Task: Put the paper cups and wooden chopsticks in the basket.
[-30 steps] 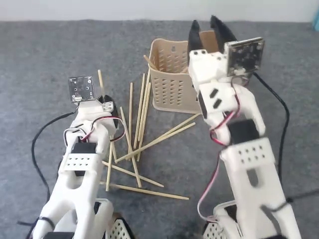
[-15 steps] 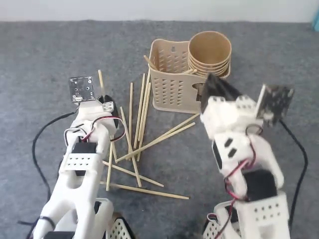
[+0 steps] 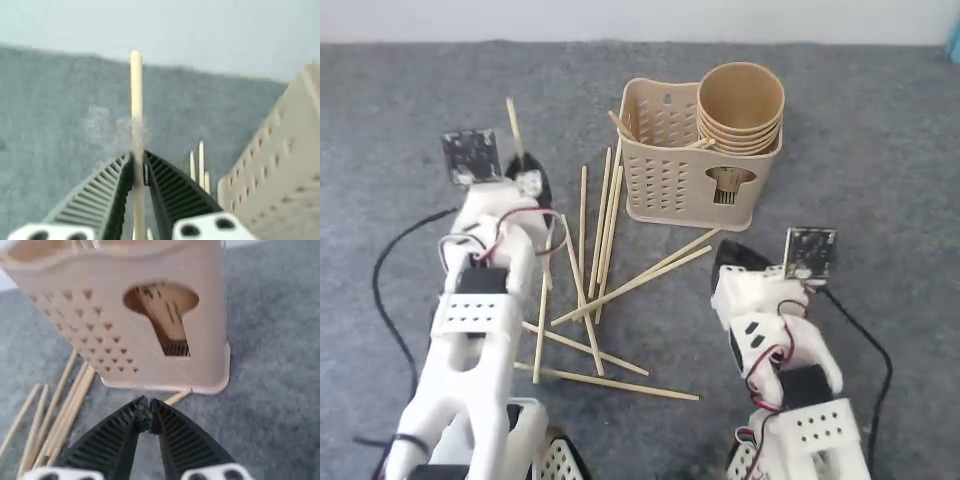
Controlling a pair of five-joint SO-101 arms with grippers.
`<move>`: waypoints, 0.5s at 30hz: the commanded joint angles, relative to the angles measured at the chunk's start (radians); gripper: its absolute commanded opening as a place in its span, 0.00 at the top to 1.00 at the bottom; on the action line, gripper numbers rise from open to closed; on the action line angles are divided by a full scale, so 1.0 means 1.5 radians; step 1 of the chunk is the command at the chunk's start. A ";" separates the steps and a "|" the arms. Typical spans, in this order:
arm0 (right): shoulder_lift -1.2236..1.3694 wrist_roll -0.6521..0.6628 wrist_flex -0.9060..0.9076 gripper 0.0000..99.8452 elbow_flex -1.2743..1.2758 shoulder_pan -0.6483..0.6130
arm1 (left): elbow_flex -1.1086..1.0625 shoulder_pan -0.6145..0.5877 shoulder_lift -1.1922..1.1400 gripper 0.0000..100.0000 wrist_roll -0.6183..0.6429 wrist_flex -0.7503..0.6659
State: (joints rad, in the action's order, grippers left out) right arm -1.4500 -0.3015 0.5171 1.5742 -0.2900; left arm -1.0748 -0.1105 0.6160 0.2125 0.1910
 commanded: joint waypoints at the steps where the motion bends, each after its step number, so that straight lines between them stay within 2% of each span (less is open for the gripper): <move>1: -0.012 -0.002 -0.094 0.99 0.062 -0.011 | 0.108 -0.003 0.028 0.99 -0.004 -0.020; 6: 0.002 0.047 -0.085 0.99 0.078 -0.046 | 0.178 0.015 0.083 0.99 -0.004 -0.020; 12: 0.018 0.053 -0.091 0.99 0.078 -0.051 | 0.266 0.120 0.139 0.99 -0.004 -0.020; 15: 0.020 0.053 -0.091 0.99 0.078 -0.051 | 0.312 0.176 0.138 0.99 -0.004 -0.071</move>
State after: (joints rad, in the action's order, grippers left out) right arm -1.4331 -0.2371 0.4035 1.6740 -0.3575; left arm -0.7265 0.0476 0.7848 0.2125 0.1834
